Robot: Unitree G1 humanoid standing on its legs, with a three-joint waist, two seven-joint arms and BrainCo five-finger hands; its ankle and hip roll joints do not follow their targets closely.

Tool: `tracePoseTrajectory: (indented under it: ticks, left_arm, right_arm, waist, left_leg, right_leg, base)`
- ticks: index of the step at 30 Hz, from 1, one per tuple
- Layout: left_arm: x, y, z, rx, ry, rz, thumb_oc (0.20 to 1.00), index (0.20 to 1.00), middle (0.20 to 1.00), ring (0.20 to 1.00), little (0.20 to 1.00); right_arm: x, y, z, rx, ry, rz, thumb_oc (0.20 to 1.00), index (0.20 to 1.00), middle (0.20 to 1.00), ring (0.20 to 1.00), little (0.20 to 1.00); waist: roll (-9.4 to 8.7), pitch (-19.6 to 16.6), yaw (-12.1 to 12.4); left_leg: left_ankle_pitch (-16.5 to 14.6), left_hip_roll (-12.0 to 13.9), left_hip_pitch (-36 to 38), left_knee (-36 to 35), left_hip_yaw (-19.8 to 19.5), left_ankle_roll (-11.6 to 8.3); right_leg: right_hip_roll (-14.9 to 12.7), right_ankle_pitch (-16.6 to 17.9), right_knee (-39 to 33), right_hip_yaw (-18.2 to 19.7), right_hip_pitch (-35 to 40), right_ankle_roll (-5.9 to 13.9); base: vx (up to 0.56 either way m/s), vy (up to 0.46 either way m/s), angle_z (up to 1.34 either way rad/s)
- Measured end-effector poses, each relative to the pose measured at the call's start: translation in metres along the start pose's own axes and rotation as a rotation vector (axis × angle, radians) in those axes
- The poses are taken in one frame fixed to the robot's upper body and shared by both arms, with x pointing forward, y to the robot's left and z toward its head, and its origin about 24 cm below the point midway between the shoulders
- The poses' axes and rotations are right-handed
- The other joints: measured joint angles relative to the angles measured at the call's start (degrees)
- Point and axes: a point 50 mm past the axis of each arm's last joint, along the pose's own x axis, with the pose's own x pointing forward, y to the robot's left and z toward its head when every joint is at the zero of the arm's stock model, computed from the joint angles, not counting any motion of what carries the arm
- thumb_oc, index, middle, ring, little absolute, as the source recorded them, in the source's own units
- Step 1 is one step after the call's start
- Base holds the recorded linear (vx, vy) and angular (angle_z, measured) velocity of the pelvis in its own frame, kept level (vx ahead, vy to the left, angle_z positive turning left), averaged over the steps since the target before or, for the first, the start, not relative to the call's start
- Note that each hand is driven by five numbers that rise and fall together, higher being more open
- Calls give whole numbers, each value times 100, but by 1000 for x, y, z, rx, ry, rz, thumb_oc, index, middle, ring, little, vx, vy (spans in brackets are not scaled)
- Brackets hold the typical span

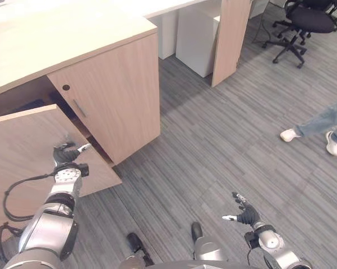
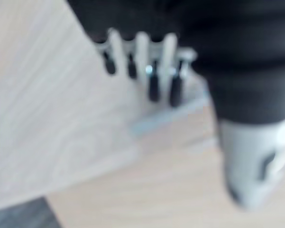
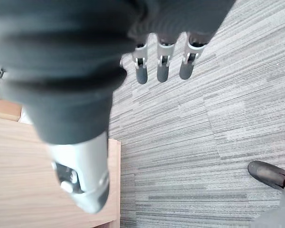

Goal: Put the empty folder in the office cabinet

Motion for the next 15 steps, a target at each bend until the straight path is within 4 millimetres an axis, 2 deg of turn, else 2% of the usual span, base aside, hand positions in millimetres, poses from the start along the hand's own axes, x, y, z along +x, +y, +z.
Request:
tracePoseTrajectory:
  ticks: [3,6,8,9,11,12,13,15]
  left_arm:
    - [-2,-3,-4,-9,12,0,1000,1000,1000,1000,1000]
    - [-6,-6,-17,-22,47,-9,1000,1000,1000,1000,1000]
    - [-15,-19,-33,-36,77,-49,1000,1000,1000,1000,1000]
    - [-15,-19,-33,-36,77,-49,1000,1000,1000,1000,1000]
    - [-33,-40,-62,-61,137,-121,1000,1000,1000,1000,1000]
    - [-56,-57,-93,-80,213,-172,1000,1000,1000,1000,1000]
    - [-56,-57,-93,-80,213,-172,1000,1000,1000,1000,1000]
    - [-104,-82,-145,-119,378,-236,1000,1000,1000,1000,1000]
  right_arm:
    - [0,-1,0,-4,0,-5,1000,1000,1000,1000,1000]
    - [1,-2,2,-6,-6,-12,1000,1000,1000,1000,1000]
    - [0,-2,0,-3,-1,-22,1000,1000,1000,1000,1000]
    - [0,-2,0,-3,-1,-22,1000,1000,1000,1000,1000]
    - [1,2,0,-1,-1,-22,1000,1000,1000,1000,1000]
    - [2,4,1,5,-6,-24,1000,1000,1000,1000,1000]
    - [2,4,1,5,-6,-24,1000,1000,1000,1000,1000]
    - [5,9,4,27,-14,-31,1000,1000,1000,1000,1000]
  waist:
    - [95,38,13]
    - [77,34,51]
    - [66,32,146]
    - [66,32,146]
    - [54,31,250]
    - [54,31,348]
    - [54,31,348]
    - [29,18,516]
  left_leg:
    - [39,33,-61,1,-65,-56]
    - [61,50,-111,2,-107,-80]
    - [73,39,-110,2,-158,-92]
    - [73,39,-110,2,-158,-92]
    - [93,31,-105,3,-234,-50]
    - [85,25,-81,3,-271,-38]
    - [85,25,-81,3,-271,-38]
    - [61,16,-78,3,-376,-65]
  right_leg:
    - [23,-84,-24,-38,-31,-6]
    - [82,-41,-13,-65,-54,-17]
    - [80,-3,15,-114,-19,-19]
    - [80,-3,15,-114,-19,-19]
    - [83,-3,16,-205,32,-19]
    - [83,-4,16,-234,76,-19]
    - [83,-4,16,-234,76,-19]
    - [88,-18,16,-354,140,-39]
  base:
    - [-18,-50,8]
    - [-44,-71,6]
    - [-60,-68,8]
    - [-37,-40,14]
    - [-45,-44,16]
    - [-41,-35,9]
    - [-33,-24,14]
    - [-12,-24,21]
